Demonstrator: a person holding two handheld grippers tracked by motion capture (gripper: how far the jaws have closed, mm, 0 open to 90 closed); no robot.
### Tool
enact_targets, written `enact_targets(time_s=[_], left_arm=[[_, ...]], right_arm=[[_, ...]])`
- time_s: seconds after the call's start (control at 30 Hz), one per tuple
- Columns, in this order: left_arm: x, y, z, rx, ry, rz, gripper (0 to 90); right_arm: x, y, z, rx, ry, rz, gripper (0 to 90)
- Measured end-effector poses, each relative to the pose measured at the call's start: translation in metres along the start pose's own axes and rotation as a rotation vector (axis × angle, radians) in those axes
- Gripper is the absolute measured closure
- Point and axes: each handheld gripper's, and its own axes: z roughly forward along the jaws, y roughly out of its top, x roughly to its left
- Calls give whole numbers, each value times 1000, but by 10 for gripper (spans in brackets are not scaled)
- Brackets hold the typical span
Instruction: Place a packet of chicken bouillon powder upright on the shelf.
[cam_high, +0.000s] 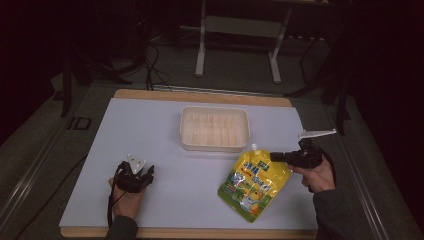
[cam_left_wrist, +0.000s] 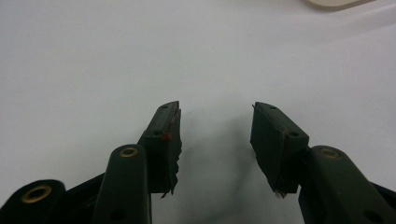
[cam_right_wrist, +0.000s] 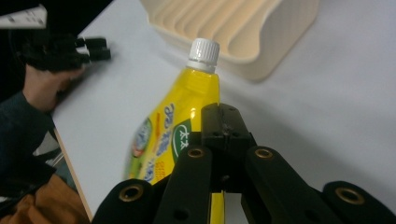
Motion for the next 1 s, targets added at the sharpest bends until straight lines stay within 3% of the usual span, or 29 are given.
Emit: enact_targets(time_s=[0.2,0.37,0.6,0.67,0.77,1.0], left_arm=[[0,0,0,1,2,1,523],[0,0,0,0,2,-1,522],[0,0,0,0,2,-1,521],[0,0,0,1,3,-1,520],[0,0,0,1,3,-1,521],[0,0,0,0,2,-2,521]], right_arm=[[13,23,-20,-37,-29,-46,900],[23,35,-22,-6,-33,-84,900],[27,40,-22,36,29,-102,889],[31,44,-19,87,38,-120,858],[33,46,-17,116,52,-131,834],[38,56,0,240,23,-157,810]])
